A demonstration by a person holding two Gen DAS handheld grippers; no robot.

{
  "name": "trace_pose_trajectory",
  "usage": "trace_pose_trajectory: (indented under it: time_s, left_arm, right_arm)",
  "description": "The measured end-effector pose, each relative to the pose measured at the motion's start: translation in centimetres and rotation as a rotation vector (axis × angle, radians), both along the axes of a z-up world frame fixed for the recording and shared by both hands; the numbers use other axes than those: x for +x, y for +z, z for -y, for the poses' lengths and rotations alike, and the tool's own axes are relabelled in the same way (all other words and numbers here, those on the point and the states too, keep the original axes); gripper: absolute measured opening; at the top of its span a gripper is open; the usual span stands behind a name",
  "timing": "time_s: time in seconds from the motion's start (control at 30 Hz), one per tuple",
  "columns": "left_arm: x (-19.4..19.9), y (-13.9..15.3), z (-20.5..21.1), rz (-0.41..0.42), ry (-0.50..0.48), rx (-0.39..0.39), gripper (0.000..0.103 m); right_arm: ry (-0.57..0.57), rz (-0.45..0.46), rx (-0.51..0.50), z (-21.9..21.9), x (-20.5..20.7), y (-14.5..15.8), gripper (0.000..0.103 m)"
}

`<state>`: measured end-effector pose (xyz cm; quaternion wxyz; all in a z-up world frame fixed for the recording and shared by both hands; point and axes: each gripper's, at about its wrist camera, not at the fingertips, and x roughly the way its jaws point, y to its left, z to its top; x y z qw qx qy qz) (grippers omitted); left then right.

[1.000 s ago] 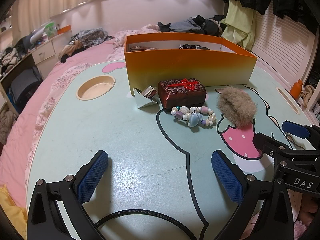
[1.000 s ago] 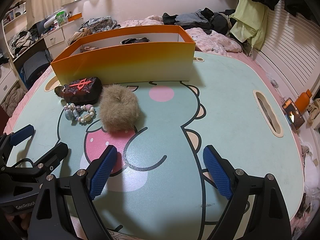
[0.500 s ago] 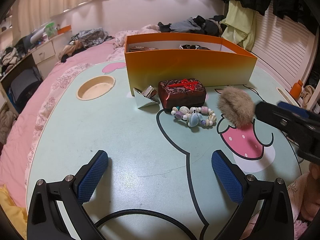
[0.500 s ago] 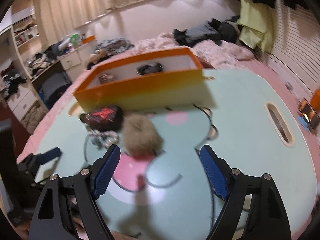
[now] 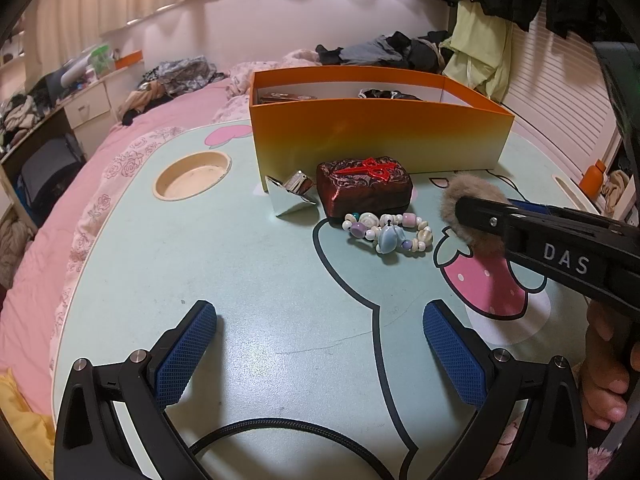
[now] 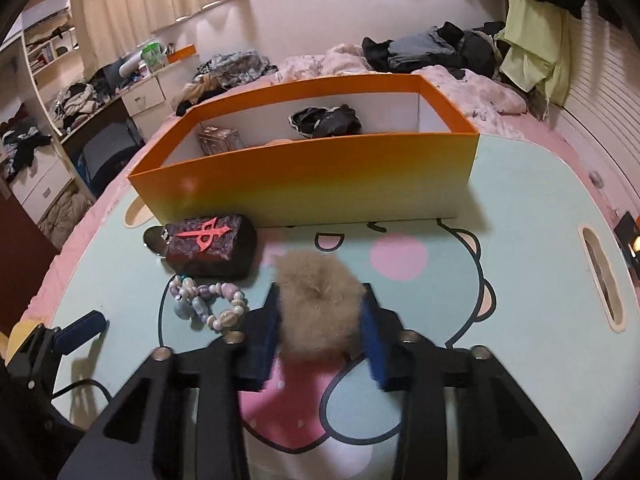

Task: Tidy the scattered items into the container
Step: 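Grasp the brown fur tuft with the right gripper, then grasp the bead bracelet with the left gripper while the right holds the brown tuft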

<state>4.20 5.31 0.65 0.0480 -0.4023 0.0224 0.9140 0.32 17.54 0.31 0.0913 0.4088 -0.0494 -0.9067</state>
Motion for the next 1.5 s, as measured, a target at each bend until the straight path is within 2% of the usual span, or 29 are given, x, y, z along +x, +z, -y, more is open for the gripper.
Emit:
trace_pose_trajectory:
  time_s: [0.4,0.97,1.13,1.37,1.43,1.5]
  left_arm:
    - [0.0,0.0,0.0,-0.001,0.0,0.0,0.103]
    - [0.1,-0.1,0.2,0.0,0.009,0.0,0.103]
    - [-0.1,0.6,0.5,0.001,0.004,0.032,0.103]
    - [-0.6,2.1,0.5,-0.045,-0.018,0.049,0.103]
    - [-1.2,2.4,0.5,-0.039,-0.014,0.056,0.101]
    - [-1.8,2.5,0.3,-0.029,-0.026,0.067,0.087]
  right_arm:
    - [-0.006,-0.076,-0.063,-0.8,1.5,0.7,0.035]
    - [-0.009,-0.108,-0.058,-0.6,2.0,1.0,0.035]
    - [-0.026,-0.133,-0.074,-1.2,2.5,1.4,0.035]
    - [-0.082,-0.156,-0.117,-3.1,2.7,2.1,0.035]
    - [-0.092,-0.15,-0.128,-3.4,2.7,2.0,0.035]
    - [-0.095,-0.142,-0.134,-3.5,2.6,1.9,0.035]
